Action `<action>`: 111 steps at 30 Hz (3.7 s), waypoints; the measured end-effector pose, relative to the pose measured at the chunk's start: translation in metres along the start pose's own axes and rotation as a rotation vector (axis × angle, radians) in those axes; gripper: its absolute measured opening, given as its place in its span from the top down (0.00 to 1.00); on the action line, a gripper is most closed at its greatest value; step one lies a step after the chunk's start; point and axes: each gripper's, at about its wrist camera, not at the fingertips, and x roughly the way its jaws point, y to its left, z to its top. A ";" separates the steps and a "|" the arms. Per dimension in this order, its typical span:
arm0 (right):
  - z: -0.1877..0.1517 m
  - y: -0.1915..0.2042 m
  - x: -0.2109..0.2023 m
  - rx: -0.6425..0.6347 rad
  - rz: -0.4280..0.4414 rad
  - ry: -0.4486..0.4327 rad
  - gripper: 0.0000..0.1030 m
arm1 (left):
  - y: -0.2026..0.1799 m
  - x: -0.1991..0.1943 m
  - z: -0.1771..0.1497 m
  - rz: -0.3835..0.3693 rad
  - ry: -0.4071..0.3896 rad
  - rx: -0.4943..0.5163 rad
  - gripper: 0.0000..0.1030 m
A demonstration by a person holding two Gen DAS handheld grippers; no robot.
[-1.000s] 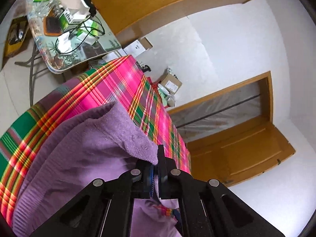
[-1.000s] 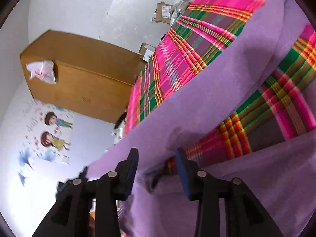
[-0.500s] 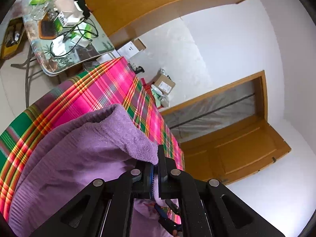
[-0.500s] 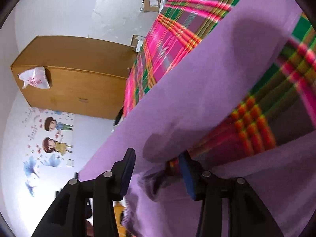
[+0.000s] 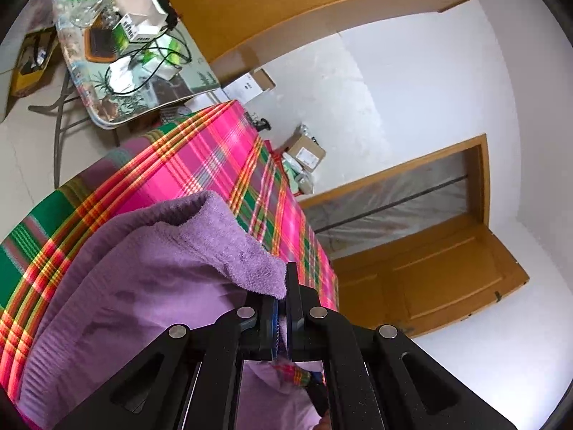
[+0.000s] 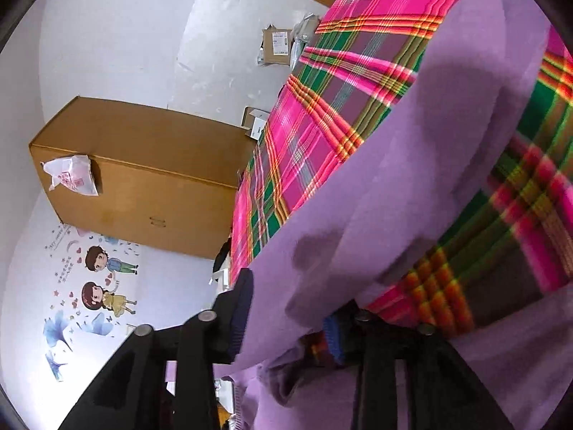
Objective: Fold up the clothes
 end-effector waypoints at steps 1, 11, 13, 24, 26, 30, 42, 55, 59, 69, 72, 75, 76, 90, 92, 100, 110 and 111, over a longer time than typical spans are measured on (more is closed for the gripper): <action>0.000 0.000 -0.001 -0.006 -0.009 -0.004 0.72 | 0.002 0.001 0.000 0.004 0.004 -0.002 0.98; -0.001 0.021 -0.019 -0.158 -0.079 -0.076 0.97 | 0.017 0.002 -0.003 0.033 0.012 -0.018 0.98; -0.005 0.036 -0.026 -0.233 -0.093 -0.106 0.97 | 0.017 0.001 -0.003 0.030 0.013 -0.014 0.98; -0.029 0.082 -0.069 -0.418 -0.108 -0.190 0.97 | 0.012 -0.015 -0.008 -0.001 0.015 0.037 0.98; -0.034 0.088 -0.074 -0.433 -0.103 -0.200 0.97 | 0.012 -0.020 -0.009 -0.005 0.012 0.040 0.98; -0.050 0.096 -0.095 -0.481 -0.095 -0.219 0.97 | 0.010 -0.032 -0.015 -0.012 0.000 0.047 0.98; -0.099 0.099 -0.137 -0.557 -0.093 -0.217 0.97 | 0.015 -0.068 -0.045 -0.010 -0.008 0.085 0.98; -0.143 0.075 -0.157 -0.604 -0.133 -0.155 0.97 | 0.048 -0.096 -0.084 0.075 0.009 0.102 0.98; -0.153 0.063 -0.160 -0.600 -0.149 -0.127 0.97 | 0.059 -0.100 -0.094 0.089 0.017 0.087 0.98; -0.165 0.029 -0.150 -0.562 -0.203 -0.036 0.97 | 0.087 -0.103 -0.112 0.146 0.041 0.052 0.98; -0.165 0.021 -0.145 -0.547 -0.215 -0.008 0.97 | 0.093 -0.103 -0.116 0.171 0.052 0.054 0.98; -0.166 0.015 -0.141 -0.540 -0.236 0.008 0.97 | 0.102 -0.102 -0.117 0.186 0.062 0.033 0.98; -0.166 0.013 -0.139 -0.540 -0.245 0.016 0.97 | 0.106 -0.102 -0.117 0.190 0.062 0.019 0.98; -0.166 0.002 -0.125 -0.523 -0.287 0.074 0.97 | 0.115 -0.116 -0.102 0.179 0.003 -0.065 0.95; -0.167 0.001 -0.125 -0.526 -0.289 0.077 0.97 | 0.116 -0.115 -0.102 0.189 -0.004 -0.066 0.95; -0.178 0.016 -0.133 -0.619 -0.306 0.036 0.97 | 0.115 -0.122 -0.100 0.212 -0.061 -0.065 0.94; -0.175 0.001 -0.122 -0.576 -0.331 0.105 0.97 | 0.120 -0.121 -0.101 0.222 -0.056 -0.086 0.94; -0.174 0.000 -0.123 -0.577 -0.329 0.107 0.97 | 0.119 -0.123 -0.101 0.226 -0.059 -0.088 0.94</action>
